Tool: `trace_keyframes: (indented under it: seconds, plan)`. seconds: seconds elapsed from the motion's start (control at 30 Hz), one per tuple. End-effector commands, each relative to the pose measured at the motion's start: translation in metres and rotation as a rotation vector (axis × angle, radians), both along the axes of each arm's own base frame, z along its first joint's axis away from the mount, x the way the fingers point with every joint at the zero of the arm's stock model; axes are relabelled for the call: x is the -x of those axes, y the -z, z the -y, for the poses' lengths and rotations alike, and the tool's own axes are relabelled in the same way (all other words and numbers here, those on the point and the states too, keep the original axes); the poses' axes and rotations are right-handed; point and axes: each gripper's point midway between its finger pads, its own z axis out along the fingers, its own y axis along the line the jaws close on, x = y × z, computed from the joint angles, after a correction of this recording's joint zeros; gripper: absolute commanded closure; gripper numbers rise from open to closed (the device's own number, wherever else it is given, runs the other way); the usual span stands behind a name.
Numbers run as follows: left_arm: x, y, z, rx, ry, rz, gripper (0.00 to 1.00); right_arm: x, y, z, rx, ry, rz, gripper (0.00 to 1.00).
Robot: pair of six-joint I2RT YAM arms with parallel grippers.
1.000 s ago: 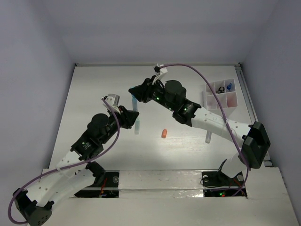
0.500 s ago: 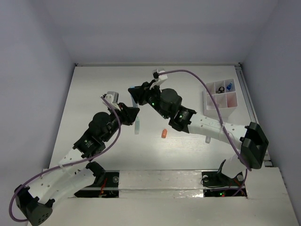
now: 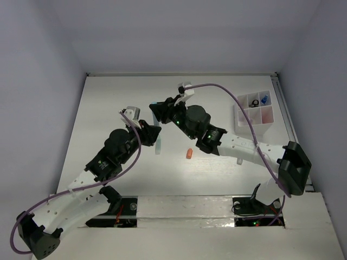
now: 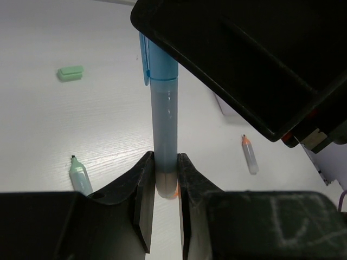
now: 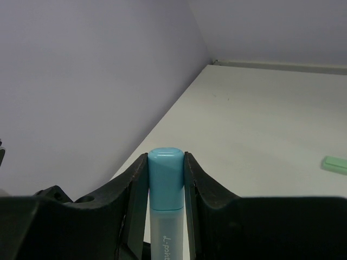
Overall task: Sort the stationery into containers
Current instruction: Close the pen cap on the pen.
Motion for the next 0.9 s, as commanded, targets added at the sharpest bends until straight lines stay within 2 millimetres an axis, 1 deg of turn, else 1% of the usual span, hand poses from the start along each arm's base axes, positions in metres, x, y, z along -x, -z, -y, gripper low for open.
trace_keyframes:
  seconds: [0.0,0.03,0.07,0.13,0.17,0.2,0.23,0.27,0.33,0.37,0.47,0.5,0.63,0.7,0.77,0.8,0.87]
  plan:
    - [-0.012,-0.093,-0.021,0.136,-0.119,0.217,1.0,0.034,0.05,-0.007,0.129,-0.12,-0.092,1.0]
    - [-0.011,-0.094,-0.023,0.118,-0.122,0.221,1.0,0.04,0.065,-0.006,0.144,-0.143,-0.122,1.0]
    - [-0.01,-0.103,-0.026,0.121,-0.129,0.236,1.0,0.048,0.073,-0.007,0.149,-0.167,-0.135,1.0]
    - [-0.008,-0.114,-0.032,0.122,-0.144,0.253,1.0,0.056,0.091,-0.006,0.157,-0.2,-0.166,1.0]
    - [-0.006,-0.124,-0.034,0.131,-0.147,0.274,1.0,0.06,0.108,-0.003,0.167,-0.206,-0.199,1.0]
    - [-0.005,-0.129,-0.035,0.135,-0.147,0.284,1.0,0.066,0.117,-0.004,0.173,-0.218,-0.216,1.0]
    - [-0.004,-0.134,-0.035,0.139,-0.143,0.294,1.0,0.069,0.123,-0.004,0.163,-0.225,-0.234,1.0]
    - [-0.003,-0.144,-0.035,0.149,-0.138,0.31,1.0,0.077,0.141,-0.003,0.182,-0.242,-0.262,1.0]
    - [-0.006,-0.151,-0.03,0.156,-0.128,0.318,1.0,0.088,0.16,-0.004,0.194,-0.272,-0.294,1.0]
    - [-0.008,-0.157,-0.028,0.158,-0.124,0.325,1.0,0.096,0.174,-0.004,0.201,-0.28,-0.312,1.0]
    - [-0.009,-0.17,-0.023,0.183,-0.113,0.354,1.0,0.104,0.189,-0.002,0.201,-0.288,-0.353,1.0]
    - [-0.011,-0.177,-0.021,0.187,-0.111,0.361,1.0,0.111,0.196,-0.001,0.209,-0.299,-0.367,1.0]
    - [-0.013,-0.199,-0.015,0.21,-0.091,0.402,1.0,0.12,0.208,0.003,0.215,-0.309,-0.4,1.0]
    - [-0.015,-0.208,-0.014,0.215,-0.092,0.416,1.0,0.13,0.211,0.0,0.212,-0.329,-0.413,1.0]
    - [-0.015,-0.217,-0.016,0.214,-0.103,0.435,1.0,0.137,0.222,0.001,0.225,-0.336,-0.442,1.0]
    - [-0.014,-0.227,-0.018,0.223,-0.106,0.451,1.0,0.138,0.228,0.002,0.231,-0.334,-0.457,1.0]
    - [-0.012,-0.236,-0.019,0.233,-0.109,0.473,1.0,0.144,0.238,0.004,0.226,-0.347,-0.491,1.0]
